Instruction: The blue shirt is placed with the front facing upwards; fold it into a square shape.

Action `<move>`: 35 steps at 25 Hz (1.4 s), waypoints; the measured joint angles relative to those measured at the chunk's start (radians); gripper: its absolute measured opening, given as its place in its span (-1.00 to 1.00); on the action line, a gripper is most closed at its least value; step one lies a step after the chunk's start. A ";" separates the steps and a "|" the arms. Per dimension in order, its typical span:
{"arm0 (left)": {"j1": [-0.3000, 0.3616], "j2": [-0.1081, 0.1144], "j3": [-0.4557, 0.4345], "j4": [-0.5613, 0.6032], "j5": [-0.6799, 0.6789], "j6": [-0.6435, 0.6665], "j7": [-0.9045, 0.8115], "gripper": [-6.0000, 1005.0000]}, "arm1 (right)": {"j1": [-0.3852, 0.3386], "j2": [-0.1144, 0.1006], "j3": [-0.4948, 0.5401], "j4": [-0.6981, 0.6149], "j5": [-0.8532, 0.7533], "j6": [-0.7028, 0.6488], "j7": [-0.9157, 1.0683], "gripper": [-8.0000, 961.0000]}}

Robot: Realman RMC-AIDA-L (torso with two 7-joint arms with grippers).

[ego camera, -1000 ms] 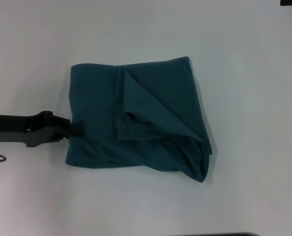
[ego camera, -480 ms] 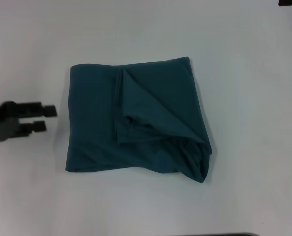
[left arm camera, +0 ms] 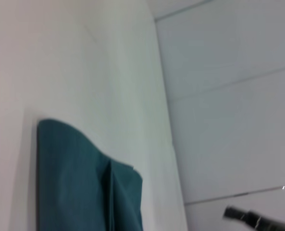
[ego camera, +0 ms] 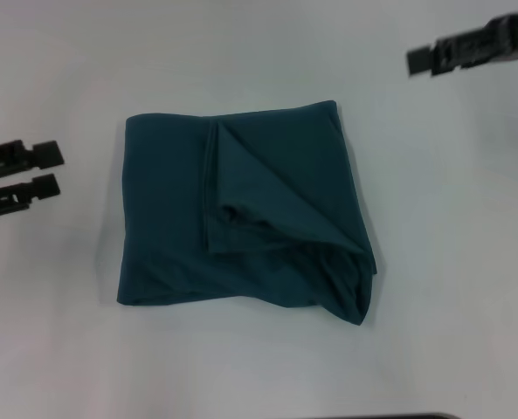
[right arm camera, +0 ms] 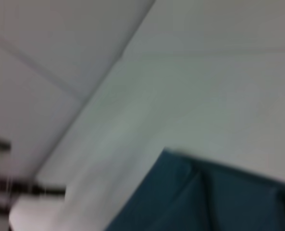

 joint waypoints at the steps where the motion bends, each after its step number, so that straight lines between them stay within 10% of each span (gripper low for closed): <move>1: 0.001 0.000 -0.017 0.000 -0.002 0.005 0.000 0.46 | 0.003 0.007 -0.039 -0.013 -0.009 0.001 -0.017 0.91; 11: 0.007 0.003 -0.069 0.044 -0.030 0.010 0.019 0.46 | 0.040 0.186 -0.204 -0.219 -0.139 0.024 -0.272 0.91; 26: 0.007 0.004 -0.086 0.073 -0.051 0.011 0.018 0.46 | 0.250 0.195 -0.299 0.044 -0.181 0.006 0.093 0.91; 35: 0.008 0.004 -0.087 0.073 -0.052 0.013 0.020 0.46 | 0.266 0.204 -0.466 0.033 -0.186 0.127 -0.027 0.91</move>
